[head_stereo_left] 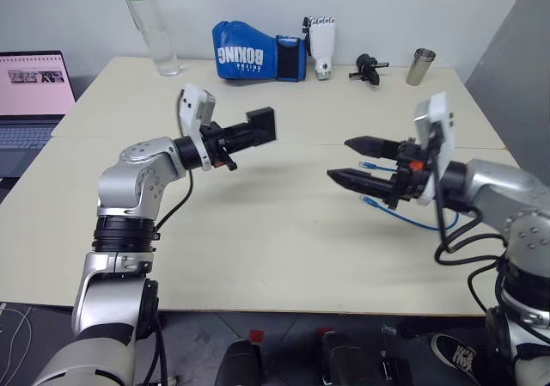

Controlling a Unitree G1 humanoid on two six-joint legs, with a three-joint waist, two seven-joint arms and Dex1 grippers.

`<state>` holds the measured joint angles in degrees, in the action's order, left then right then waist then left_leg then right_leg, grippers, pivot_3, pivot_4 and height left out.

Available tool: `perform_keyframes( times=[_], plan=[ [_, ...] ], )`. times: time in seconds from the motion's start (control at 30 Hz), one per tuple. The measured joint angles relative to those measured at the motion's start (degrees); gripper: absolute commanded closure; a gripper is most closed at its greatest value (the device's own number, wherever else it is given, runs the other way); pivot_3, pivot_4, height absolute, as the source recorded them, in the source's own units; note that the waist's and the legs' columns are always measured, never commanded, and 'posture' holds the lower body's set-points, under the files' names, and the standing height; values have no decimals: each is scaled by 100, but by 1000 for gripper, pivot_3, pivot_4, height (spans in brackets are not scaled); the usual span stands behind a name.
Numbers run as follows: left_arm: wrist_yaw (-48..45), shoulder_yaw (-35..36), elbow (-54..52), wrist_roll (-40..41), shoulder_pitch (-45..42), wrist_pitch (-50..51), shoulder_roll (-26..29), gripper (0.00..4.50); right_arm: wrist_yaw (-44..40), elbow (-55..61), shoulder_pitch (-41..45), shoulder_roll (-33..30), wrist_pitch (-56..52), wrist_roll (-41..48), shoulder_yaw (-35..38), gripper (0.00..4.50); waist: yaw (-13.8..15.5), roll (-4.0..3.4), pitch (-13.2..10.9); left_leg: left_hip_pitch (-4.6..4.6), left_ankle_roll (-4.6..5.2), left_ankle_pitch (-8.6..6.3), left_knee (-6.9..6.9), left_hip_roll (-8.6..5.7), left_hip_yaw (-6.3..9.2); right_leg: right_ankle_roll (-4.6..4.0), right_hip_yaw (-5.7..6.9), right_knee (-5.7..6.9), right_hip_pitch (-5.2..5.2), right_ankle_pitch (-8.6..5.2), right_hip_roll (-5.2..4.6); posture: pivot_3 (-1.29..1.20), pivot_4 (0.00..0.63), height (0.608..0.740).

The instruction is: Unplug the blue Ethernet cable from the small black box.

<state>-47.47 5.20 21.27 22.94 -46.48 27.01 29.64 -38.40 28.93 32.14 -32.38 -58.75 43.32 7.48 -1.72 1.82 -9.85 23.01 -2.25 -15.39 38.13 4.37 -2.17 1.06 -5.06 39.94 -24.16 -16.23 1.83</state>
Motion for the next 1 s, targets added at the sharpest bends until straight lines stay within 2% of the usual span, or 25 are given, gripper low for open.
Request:
perform_keyframes(
  times=[0.17,0.3,0.57,0.63,0.77,1.0],
  plan=[
    [1340,199,1072,-677,60,-1198,-371,3725,14,-1,-364,110,584,-348,-401,71,8,1,0,2,0,0,0,0,-2,0,0,-1,-2,1,-1,0,150,740],
    [2124,249,1945,-1067,135,-2039,-554,3725,20,-81,-402,137,814,-438,-441,71,10,1,0,1,0,0,-1,1,-4,-1,3,-1,-2,1,-1,0,150,740],
    [2559,308,2901,-1398,425,-3074,-591,3725,29,-227,-476,136,956,-533,-578,71,9,4,3,-2,-1,1,-2,1,-5,-1,6,0,1,1,-1,0,150,740],
    [2551,363,3029,-1389,422,-3209,-591,3006,77,-229,-476,131,957,-576,-612,0,8,5,4,-5,-1,1,-2,1,-8,0,6,2,3,1,-1,0,150,740],
    [2471,509,3340,-1315,432,-3244,-629,2220,101,-247,-473,94,955,-617,-638,0,5,5,4,-3,-1,1,-2,2,-6,-1,9,2,2,1,0,0,150,740],
    [2248,590,3169,-1257,485,-3017,-595,447,97,-253,-579,-27,957,-628,-654,0,5,5,5,-2,-1,1,-2,1,-6,0,9,1,2,1,-1,0,150,740]
  ],
)
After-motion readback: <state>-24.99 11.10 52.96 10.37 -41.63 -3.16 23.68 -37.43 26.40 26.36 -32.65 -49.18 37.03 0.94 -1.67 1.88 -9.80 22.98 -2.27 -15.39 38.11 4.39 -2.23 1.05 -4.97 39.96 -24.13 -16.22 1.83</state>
